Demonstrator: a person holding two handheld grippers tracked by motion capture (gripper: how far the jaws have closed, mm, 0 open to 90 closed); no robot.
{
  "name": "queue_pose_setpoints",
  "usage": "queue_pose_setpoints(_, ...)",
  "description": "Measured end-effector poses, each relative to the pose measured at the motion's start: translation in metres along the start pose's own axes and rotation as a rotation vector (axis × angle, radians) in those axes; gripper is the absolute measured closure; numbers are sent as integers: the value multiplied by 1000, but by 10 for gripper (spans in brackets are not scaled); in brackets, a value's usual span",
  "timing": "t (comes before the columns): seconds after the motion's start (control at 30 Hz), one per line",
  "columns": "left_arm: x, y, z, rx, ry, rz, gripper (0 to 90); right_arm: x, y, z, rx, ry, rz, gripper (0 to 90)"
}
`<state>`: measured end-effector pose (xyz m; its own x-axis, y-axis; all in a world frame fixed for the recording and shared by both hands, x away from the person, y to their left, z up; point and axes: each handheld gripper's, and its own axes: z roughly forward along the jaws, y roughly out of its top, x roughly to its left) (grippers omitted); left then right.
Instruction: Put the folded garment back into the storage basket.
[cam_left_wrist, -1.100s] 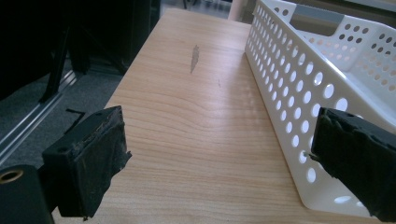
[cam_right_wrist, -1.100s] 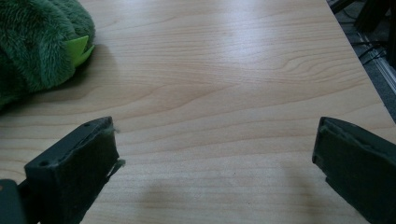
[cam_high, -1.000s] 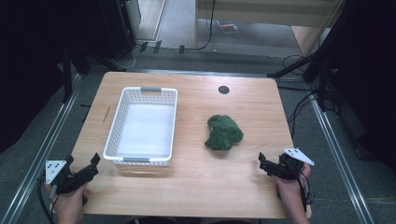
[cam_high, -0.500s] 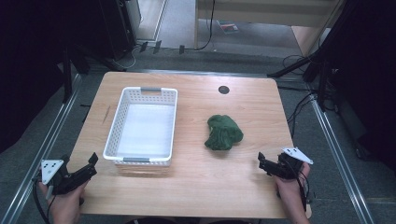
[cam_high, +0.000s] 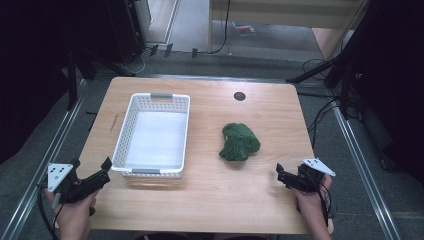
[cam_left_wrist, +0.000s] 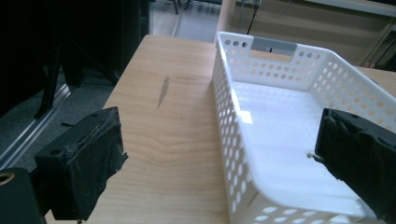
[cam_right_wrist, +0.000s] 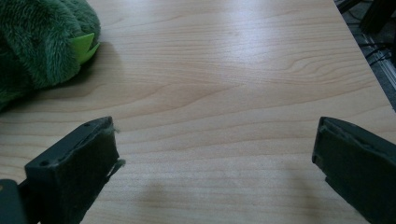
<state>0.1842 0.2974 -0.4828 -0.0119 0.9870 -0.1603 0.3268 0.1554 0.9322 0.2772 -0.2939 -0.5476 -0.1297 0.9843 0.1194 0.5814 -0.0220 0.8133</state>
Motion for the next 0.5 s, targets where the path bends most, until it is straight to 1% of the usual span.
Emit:
queue_pose_setpoints(0.03,-5,4,1,-3,-8,9,22,0,0,0,-1,2,2,4)
queue_pose_setpoints(0.1,-16,11,3,-8,-34,14,22,0,0,0,0,1,1,4)
queue_pose_setpoints(0.13,-22,15,4,-2,-42,28,22,0,0,0,2,0,-1,4)
queue_pose_setpoints(0.17,-34,22,8,-5,-65,47,23,0,0,1,3,-1,-4,4)
queue_pose_setpoints(0.2,-34,22,8,-5,-65,47,23,0,0,1,3,-1,-4,4)
queue_pose_setpoints(0.27,-45,29,11,-4,-83,71,23,0,0,1,4,0,-5,4)
queue_pose_setpoints(0.43,-70,43,19,-13,-126,102,23,0,0,1,5,-1,-7,4)
queue_pose_setpoints(0.47,-79,47,22,-6,-145,115,22,0,0,1,3,1,-5,5)
queue_pose_setpoints(0.5,-79,47,22,-6,-145,115,23,0,0,1,3,1,-5,5)
